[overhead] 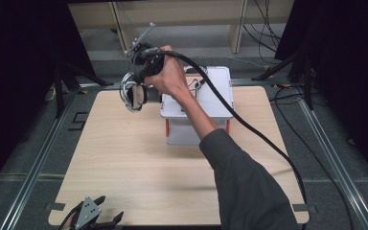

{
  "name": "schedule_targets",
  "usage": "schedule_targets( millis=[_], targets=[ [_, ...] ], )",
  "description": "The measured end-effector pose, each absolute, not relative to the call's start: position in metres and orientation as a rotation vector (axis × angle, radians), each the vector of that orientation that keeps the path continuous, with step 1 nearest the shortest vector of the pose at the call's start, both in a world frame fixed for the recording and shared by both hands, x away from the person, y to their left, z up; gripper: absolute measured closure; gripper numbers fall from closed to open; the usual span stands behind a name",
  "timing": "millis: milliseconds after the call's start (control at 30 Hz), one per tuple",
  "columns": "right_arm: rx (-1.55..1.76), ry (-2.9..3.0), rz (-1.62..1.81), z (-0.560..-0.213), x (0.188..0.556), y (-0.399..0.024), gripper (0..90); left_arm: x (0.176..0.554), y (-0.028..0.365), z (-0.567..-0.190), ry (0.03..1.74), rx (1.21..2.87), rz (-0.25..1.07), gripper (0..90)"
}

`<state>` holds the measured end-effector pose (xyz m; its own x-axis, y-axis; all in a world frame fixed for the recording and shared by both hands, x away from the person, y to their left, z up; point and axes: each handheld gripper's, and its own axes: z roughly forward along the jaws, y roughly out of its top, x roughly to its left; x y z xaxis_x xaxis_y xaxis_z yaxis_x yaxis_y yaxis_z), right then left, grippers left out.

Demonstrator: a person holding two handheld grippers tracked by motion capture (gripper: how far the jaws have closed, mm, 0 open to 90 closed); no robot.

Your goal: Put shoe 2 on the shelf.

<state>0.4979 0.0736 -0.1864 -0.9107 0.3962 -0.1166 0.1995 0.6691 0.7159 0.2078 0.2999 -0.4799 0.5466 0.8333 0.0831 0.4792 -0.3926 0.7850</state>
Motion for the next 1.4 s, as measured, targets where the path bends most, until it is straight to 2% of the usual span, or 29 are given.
schedule_targets(
  millis=[367,667,1067,1400],
  targets=[
    [0.637,2.494,1.060,-0.137,0.525,0.021,87.9,0.208,0.299,-0.480,1.055,2.047,0.619,18.0],
    [0.823,2.339,1.029,-0.103,0.539,-0.043,87.9,0.208,0.298,-0.481,1.054,2.049,0.619,18.0],
    [0.978,2.241,0.936,-0.107,0.566,-0.096,87.9,0.208,0.297,-0.481,1.051,2.056,0.616,18.0],
    [1.046,2.185,0.937,-0.119,0.581,-0.109,87.9,0.208,0.298,-0.481,1.052,2.056,0.613,18.0]
  ],
)
